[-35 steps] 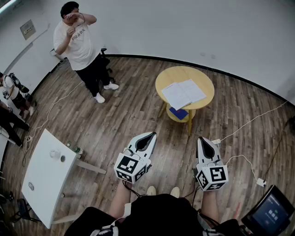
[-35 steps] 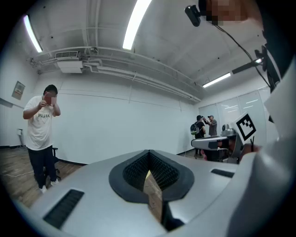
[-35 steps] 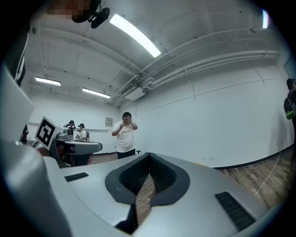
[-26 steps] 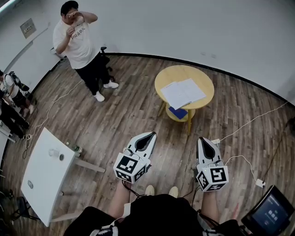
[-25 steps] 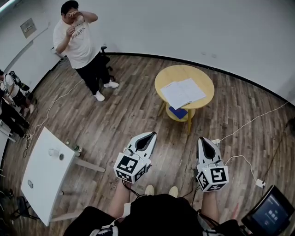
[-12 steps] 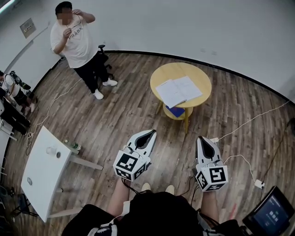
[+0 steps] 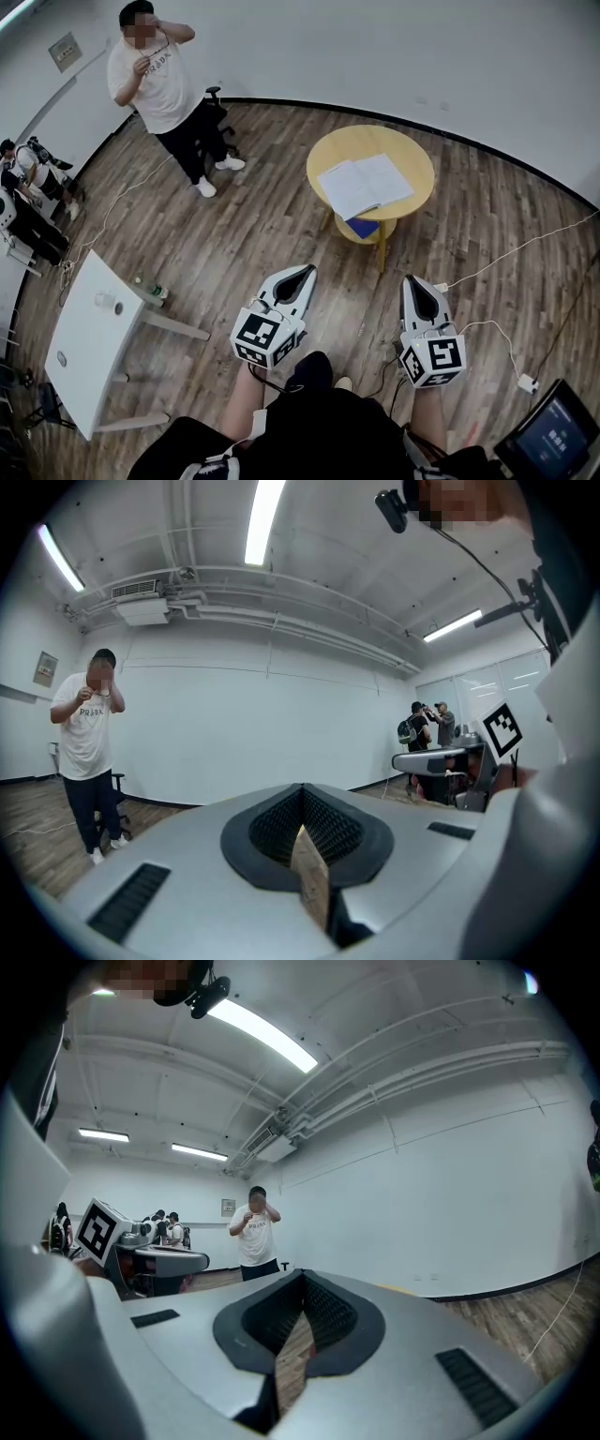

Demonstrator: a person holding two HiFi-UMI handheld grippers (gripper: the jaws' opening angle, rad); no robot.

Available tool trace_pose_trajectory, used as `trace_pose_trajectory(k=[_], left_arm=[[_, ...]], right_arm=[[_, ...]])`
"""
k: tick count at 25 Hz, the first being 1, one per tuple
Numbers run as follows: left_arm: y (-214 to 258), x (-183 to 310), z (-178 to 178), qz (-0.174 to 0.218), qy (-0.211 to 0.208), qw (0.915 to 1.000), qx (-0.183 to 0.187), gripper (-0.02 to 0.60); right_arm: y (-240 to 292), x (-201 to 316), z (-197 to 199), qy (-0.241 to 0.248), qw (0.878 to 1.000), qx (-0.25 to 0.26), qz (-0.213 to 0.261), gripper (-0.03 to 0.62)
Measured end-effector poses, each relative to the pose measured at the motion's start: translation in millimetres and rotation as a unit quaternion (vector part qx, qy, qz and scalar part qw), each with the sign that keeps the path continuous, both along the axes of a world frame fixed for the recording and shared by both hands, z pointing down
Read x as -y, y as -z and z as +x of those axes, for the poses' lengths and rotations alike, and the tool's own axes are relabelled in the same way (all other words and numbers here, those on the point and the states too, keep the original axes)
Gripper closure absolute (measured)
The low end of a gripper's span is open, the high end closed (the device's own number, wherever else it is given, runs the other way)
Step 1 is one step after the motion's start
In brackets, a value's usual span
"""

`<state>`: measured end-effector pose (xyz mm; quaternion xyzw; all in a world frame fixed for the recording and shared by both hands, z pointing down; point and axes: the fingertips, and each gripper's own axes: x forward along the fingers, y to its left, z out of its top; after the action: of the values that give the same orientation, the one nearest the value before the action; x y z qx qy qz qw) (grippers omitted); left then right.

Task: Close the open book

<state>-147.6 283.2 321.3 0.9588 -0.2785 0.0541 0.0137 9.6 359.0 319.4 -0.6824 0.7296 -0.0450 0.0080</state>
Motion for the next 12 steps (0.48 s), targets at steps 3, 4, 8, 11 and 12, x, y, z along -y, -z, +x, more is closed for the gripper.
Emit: trace_pose_trajectory(k=[3, 4, 8, 11, 12], left_arm=[[-3, 16, 2, -0.001, 0.008, 1.0000, 0.001, 0.583], [-6, 22, 4, -0.002, 0.010, 0.9999, 0.001, 0.583], [-14, 54, 13, -0.005, 0.014, 0.9999, -0.002, 0.583], [-17, 89, 23, -0.005, 0.017, 0.9998, -0.009, 0.583], [-17, 103, 26, -0.007, 0.019, 0.9997, -0.011, 0.584]], right_arm=[[-5, 14, 6, 0.002, 1.000, 0.001, -0.003, 0.591], [-8, 20, 9, 0.002, 1.000, 0.001, -0.005, 0.591], [-16, 49, 22, 0.000, 1.000, 0.000, -0.011, 0.591], [-16, 83, 33, 0.000, 1.000, -0.005, -0.011, 0.591], [-16, 97, 37, 0.001, 1.000, -0.006, -0.012, 0.591]])
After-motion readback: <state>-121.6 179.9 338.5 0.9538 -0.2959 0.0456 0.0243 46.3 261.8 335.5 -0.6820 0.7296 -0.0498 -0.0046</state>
